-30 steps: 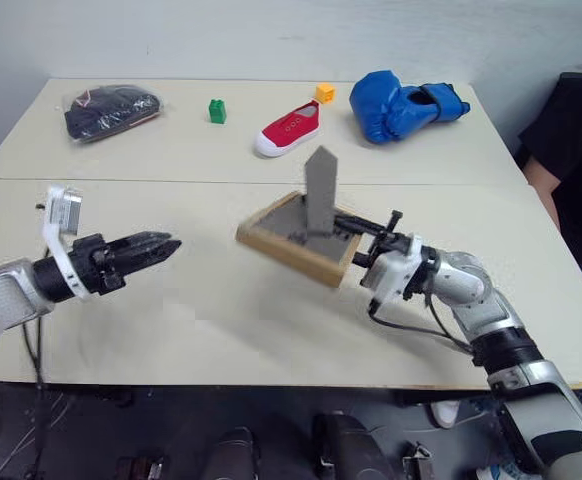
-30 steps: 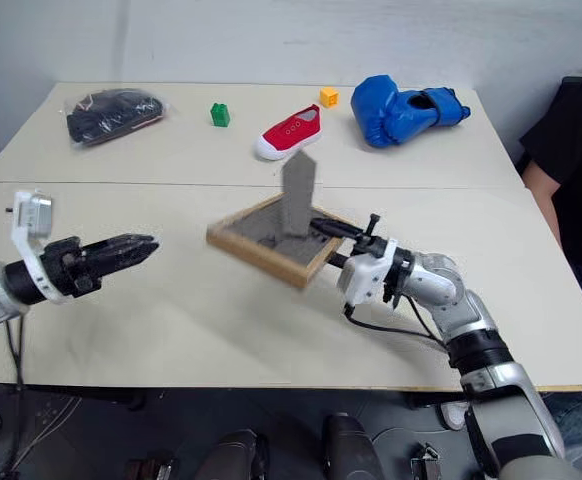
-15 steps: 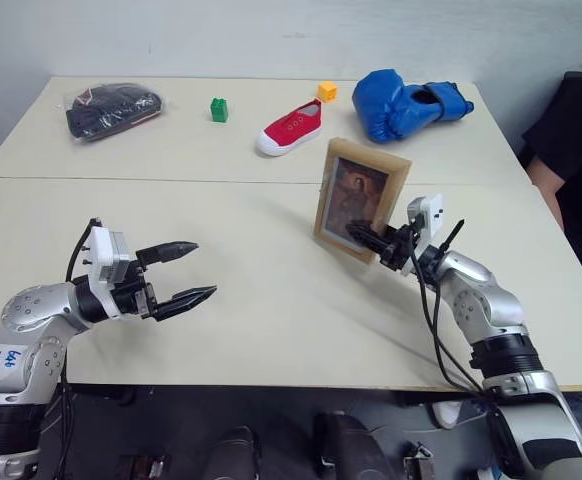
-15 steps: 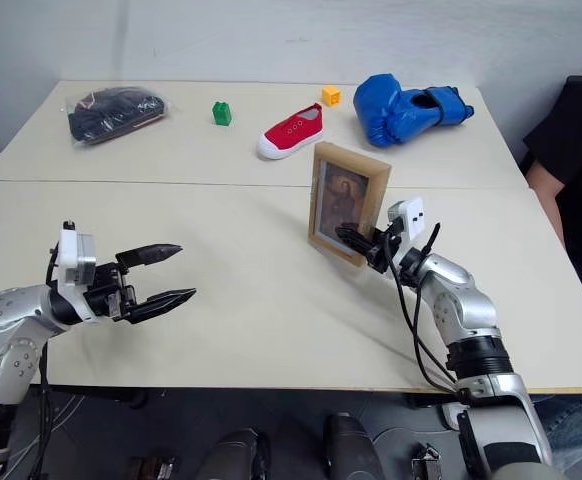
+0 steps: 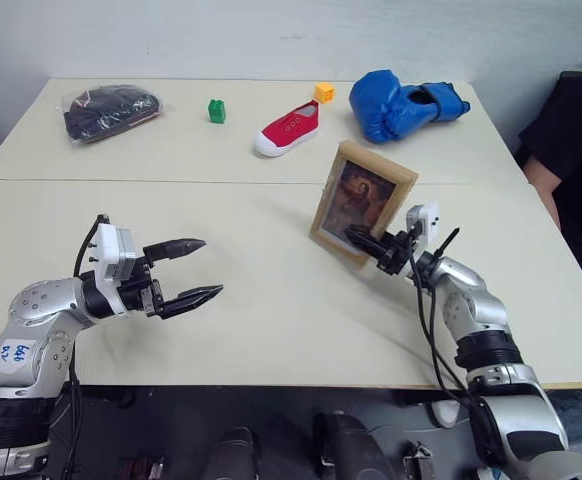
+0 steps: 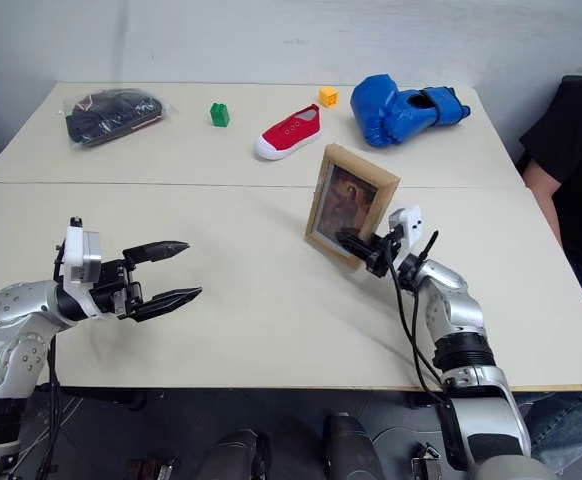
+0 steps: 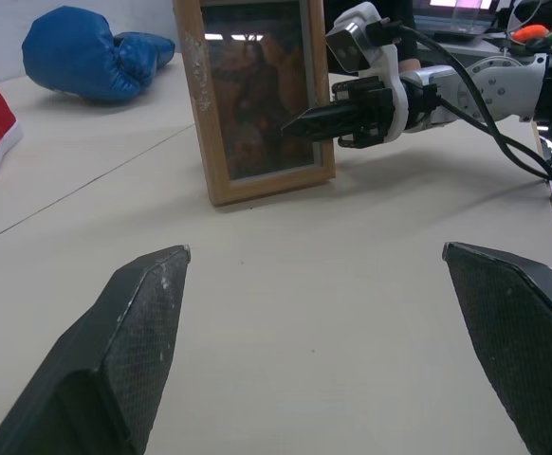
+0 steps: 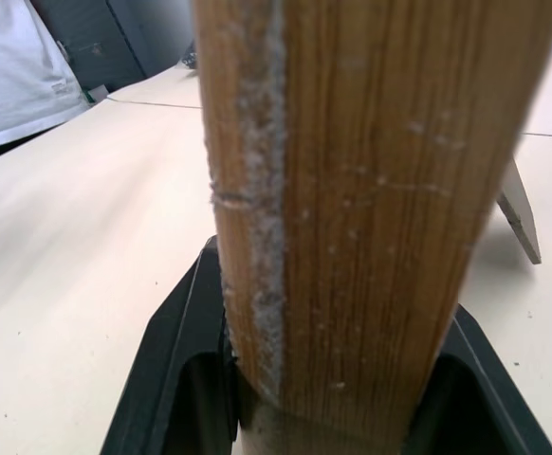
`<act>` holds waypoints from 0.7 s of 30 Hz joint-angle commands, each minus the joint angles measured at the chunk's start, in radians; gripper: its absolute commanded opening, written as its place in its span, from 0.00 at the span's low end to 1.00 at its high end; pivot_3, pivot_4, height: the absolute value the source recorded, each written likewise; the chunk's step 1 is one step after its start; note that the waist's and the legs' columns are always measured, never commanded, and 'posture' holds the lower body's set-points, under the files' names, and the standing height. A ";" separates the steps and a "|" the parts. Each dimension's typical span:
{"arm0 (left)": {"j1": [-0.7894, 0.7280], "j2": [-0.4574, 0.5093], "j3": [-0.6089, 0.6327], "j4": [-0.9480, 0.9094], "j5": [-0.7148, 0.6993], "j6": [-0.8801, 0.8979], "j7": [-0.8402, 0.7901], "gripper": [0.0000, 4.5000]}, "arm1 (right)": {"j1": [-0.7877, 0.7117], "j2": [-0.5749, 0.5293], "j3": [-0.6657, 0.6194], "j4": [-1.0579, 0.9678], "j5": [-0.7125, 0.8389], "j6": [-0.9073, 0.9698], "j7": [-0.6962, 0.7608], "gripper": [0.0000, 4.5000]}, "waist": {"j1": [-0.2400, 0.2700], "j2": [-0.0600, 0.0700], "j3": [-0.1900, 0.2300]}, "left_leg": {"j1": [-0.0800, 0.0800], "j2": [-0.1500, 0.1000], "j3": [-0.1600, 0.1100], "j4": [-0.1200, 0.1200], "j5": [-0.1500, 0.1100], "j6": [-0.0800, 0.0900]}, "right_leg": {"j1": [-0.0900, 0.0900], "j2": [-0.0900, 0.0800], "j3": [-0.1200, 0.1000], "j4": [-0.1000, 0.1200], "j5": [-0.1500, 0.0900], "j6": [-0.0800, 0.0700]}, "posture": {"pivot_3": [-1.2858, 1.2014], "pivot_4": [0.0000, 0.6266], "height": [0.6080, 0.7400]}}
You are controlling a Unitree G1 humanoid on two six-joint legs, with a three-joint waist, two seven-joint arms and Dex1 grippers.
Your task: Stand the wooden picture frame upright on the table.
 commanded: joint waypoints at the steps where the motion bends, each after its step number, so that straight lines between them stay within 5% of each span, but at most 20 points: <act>1: -0.020 0.002 0.010 -0.009 0.010 -0.005 -0.012 1.00 | 0.025 -0.008 -0.016 0.022 -0.050 0.026 -0.038 0.45 | 0.001 0.000 0.000 | 0.001 0.000 0.000 0.000 0.000 0.000 | 0.001 0.000 0.000 0.000 0.000 0.000 | 0.52 0.24 1.00; 8: -0.018 0.002 0.020 0.022 0.032 -0.024 -0.038 1.00 | 0.066 -0.051 -0.024 -0.055 -0.091 -0.001 0.027 0.95 | 0.007 0.000 0.000 | -0.001 0.000 0.000 0.000 0.000 0.000 | 0.000 0.000 0.000 -0.001 0.000 0.000 | 0.52 0.24 1.00; 15: 0.047 0.026 0.058 0.053 0.065 -0.053 -0.055 1.00 | 0.281 -0.185 -0.072 -0.287 -0.071 -0.042 0.154 0.98 | 0.013 0.000 0.000 | -0.002 0.000 0.000 -0.001 -0.001 0.001 | 0.000 0.000 -0.001 -0.005 0.000 0.000 | 0.52 0.24 1.00; 21: 0.168 0.070 0.115 0.104 0.212 -0.199 -0.021 1.00 | 0.497 -0.346 -0.162 -0.432 -0.158 -0.505 0.326 0.98 | 0.009 0.000 0.000 | 0.000 0.000 0.001 -0.002 -0.001 0.002 | 0.001 0.000 0.000 -0.008 0.000 0.001 | 0.52 0.24 1.00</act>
